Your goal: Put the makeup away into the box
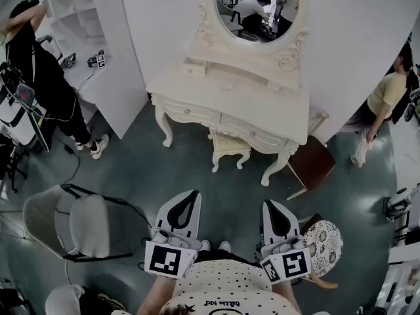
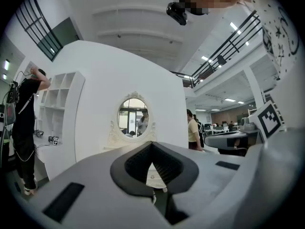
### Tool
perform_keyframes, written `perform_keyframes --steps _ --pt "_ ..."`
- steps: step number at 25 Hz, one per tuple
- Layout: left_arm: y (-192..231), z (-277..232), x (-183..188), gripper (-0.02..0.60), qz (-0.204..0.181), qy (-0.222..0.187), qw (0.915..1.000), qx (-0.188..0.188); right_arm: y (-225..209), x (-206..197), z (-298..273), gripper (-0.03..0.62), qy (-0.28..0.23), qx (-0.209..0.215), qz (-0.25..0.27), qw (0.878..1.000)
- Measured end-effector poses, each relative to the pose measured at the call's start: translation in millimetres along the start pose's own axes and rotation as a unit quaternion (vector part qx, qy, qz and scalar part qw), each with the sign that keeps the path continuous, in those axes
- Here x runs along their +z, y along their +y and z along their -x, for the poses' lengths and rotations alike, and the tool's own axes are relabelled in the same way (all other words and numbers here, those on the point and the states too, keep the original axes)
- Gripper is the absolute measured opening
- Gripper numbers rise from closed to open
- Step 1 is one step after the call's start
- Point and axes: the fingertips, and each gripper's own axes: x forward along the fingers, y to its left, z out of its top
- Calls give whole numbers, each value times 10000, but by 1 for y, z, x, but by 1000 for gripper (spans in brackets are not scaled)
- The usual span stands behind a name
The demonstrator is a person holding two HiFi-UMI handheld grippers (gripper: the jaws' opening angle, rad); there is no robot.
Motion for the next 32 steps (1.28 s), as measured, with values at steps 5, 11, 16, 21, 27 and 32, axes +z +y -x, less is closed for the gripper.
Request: perform_keyframes --steps 5,11,16,21,27,32 --pt "2 5 -6 5 0 119 9999 14 4 -2 0 5 9 21 3 10000" --pt "10 7 -1 5 42 33 10000 34 9 0 -5 5 -10 12 -1 10000" --pt "20 8 -2 5 63 42 10000 32 15 0 -13 5 -84 -24 -93 9999" --pt "32 7 -6 5 147 35 9999 12 22 -6 -27 5 -156 -62 -280 9995" --pt "50 -8 -17 5 255 196 9995 28 27 -16 -50 5 -19 -84 -205 9998" --pt "57 -46 -25 5 367 294 9989 49 1 -20 -80 5 93 -17 -200 9998"
